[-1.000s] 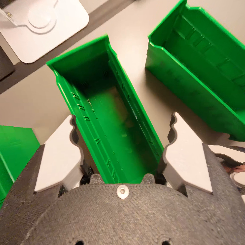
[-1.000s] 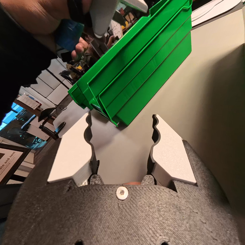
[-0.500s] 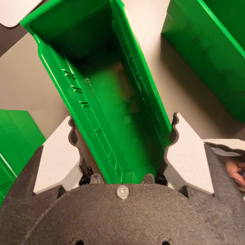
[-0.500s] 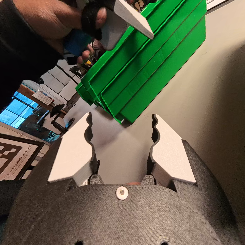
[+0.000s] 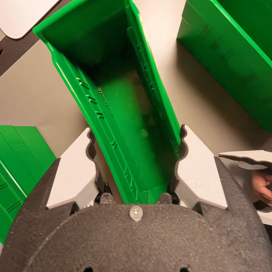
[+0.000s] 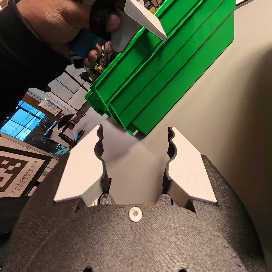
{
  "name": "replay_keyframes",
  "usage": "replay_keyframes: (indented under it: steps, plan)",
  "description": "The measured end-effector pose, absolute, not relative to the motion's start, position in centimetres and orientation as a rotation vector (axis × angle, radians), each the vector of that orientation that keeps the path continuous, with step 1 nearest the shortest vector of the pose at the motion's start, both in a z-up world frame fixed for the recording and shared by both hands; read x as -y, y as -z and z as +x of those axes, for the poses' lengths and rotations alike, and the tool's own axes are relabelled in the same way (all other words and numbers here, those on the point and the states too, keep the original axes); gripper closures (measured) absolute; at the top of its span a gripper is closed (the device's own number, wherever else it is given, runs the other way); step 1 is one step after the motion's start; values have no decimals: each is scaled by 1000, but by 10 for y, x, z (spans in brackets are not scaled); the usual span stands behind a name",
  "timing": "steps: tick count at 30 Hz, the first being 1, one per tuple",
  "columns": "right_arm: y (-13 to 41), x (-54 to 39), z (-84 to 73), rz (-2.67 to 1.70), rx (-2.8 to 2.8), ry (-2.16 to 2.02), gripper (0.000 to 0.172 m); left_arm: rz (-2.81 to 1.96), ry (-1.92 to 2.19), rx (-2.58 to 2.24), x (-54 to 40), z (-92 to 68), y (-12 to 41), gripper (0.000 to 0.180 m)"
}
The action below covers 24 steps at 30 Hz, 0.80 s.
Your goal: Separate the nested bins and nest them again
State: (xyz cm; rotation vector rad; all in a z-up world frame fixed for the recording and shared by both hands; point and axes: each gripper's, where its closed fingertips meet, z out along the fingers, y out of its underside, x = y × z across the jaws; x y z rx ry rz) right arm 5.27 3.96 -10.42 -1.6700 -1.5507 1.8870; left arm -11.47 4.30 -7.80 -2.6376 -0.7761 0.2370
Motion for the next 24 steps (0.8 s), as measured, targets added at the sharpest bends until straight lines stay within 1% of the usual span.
replay_keyframes:
  steps: [1, 24]
  plan:
    - [104, -40, 53, -1669, 1551, -1888, 82, -2637, -239, 773, -43, -114, 78, 67]
    - [104, -38, 54, -1653, 1564, -1887, 83, -2607, -229, 686, -48, -105, 50, 71]
